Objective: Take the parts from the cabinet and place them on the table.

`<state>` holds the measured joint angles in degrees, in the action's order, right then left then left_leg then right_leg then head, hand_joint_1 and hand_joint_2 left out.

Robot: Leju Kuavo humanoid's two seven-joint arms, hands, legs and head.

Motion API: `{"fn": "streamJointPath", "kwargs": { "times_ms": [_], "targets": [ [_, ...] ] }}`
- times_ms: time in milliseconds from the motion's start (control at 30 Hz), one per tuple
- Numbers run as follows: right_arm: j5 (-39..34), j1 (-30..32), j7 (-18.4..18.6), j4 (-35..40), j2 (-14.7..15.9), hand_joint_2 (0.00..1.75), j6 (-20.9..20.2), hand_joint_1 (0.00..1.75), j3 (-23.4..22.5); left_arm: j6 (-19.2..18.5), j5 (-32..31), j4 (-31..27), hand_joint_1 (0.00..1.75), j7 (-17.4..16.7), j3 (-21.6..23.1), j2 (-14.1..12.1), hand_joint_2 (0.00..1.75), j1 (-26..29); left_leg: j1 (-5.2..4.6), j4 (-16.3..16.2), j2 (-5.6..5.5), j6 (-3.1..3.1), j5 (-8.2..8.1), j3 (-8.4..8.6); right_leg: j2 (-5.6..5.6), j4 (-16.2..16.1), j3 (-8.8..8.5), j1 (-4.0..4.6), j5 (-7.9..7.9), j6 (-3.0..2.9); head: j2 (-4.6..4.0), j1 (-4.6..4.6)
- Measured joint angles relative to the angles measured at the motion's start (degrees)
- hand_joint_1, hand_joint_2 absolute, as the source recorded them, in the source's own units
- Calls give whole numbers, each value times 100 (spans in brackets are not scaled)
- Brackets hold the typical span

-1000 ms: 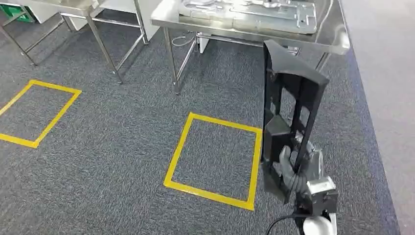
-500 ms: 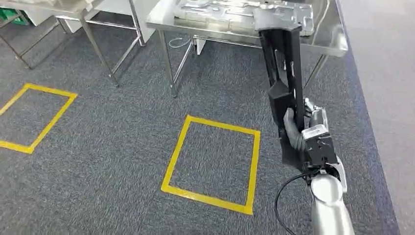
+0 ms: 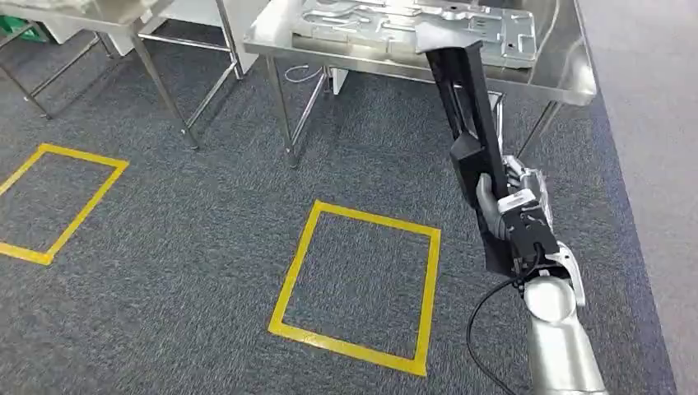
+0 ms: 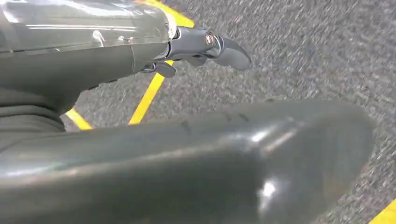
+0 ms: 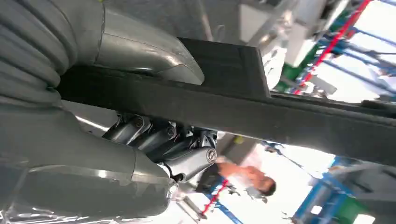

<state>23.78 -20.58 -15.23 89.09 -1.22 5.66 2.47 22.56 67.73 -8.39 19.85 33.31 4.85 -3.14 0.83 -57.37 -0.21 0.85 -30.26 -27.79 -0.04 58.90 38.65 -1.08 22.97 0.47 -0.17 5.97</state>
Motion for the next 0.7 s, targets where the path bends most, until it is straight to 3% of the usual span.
{"fn": "streamJointPath", "kwargs": {
  "times_ms": [33,67,100,133,200,233,267,300,333,367,400,467,533,567,600,633,700],
  "targets": [
    [2,-6,4,4,24,175,0,175,0,-26,-7,0,0,0,2,-2,0,-7,7,-31,1,24,16,14,16,-1,-48,-2,34,-48,0,0],
    [2,-6,11,11,44,175,-2,175,-2,-39,-11,0,0,4,9,-13,0,-10,31,-238,4,47,44,-91,34,-41,-143,-30,63,-86,0,2],
    [-4,-10,13,11,70,175,4,175,-18,-46,-15,0,0,13,13,-11,0,-6,28,-614,4,54,106,-266,33,-55,-226,-23,114,-137,0,0],
    [-15,-9,13,13,90,175,0,175,-28,-63,-18,0,0,17,20,-13,0,-5,31,-1061,4,61,45,-534,31,-61,-284,-16,163,-166,0,0],
    [-46,44,17,4,129,175,-28,175,-46,-94,-22,0,0,26,33,-22,0,-4,27,-1766,4,94,-356,-1060,35,-61,-411,13,274,-195,0,0],
    [-79,85,15,4,157,175,-46,175,-48,-105,-22,0,0,28,39,-26,0,3,27,-1916,4,93,-571,-1244,44,-61,-488,33,338,-206,0,0],
    [-107,119,13,4,177,175,-50,175,-48,-118,-22,0,0,33,44,-31,0,18,23,-1836,4,62,-616,-1325,63,-61,-586,52,405,-212,0,0],
    [-116,127,13,4,195,175,-50,175,-48,-127,-24,0,0,33,50,-37,0,26,4,-1570,5,10,-487,-1303,54,-61,-682,71,476,-219,0,0],
    [-94,127,11,4,201,175,-35,175,-48,-127,-24,0,0,33,59,-42,0,37,-27,-1183,10,-50,-228,-1227,52,-61,-778,95,542,-225,0,0],
    [-37,127,6,4,214,175,7,175,-48,-127,-31,0,0,33,68,-53,0,41,-68,-739,48,-154,172,-1130,47,-68,-871,119,608,-221,0,0],
    [44,137,9,2,241,175,68,175,-48,-127,-33,0,0,31,79,-81,0,55,-149,-316,178,-301,729,-1070,29,-82,-908,108,677,-221,0,0],
    [140,148,35,9,278,175,160,175,-50,-149,-48,4,0,15,94,-105,0,41,-189,-210,153,-280,687,-1043,26,-86,-984,160,788,-132,0,-2],
    [151,172,37,26,326,175,173,175,-48,-159,-57,4,0,13,116,-107,0,28,-184,-139,115,-348,686,-974,0,-35,-1053,159,708,-68,0,0],
    [129,172,35,57,330,175,179,175,-46,-162,-57,2,0,9,122,-101,0,25,-160,-62,78,-358,696,-824,-11,58,-1051,168,690,-46,0,0],
    [107,205,24,83,347,175,177,175,-41,-177,-59,2,0,0,129,-94,0,33,-141,9,79,-379,676,-716,-1,311,-955,134,684,-29,0,-2],
    [87,191,15,87,380,175,177,175,-44,-179,-68,2,0,0,131,-103,0,23,-131,33,76,-410,645,-654,8,653,-743,128,727,-3,0,-2],
    [91,211,35,87,439,175,184,175,-55,-212,-76,2,0,-11,133,-111,0,11,-124,39,32,-409,551,-577,7,1355,-183,71,1068,97,0,0]
  ]
}}
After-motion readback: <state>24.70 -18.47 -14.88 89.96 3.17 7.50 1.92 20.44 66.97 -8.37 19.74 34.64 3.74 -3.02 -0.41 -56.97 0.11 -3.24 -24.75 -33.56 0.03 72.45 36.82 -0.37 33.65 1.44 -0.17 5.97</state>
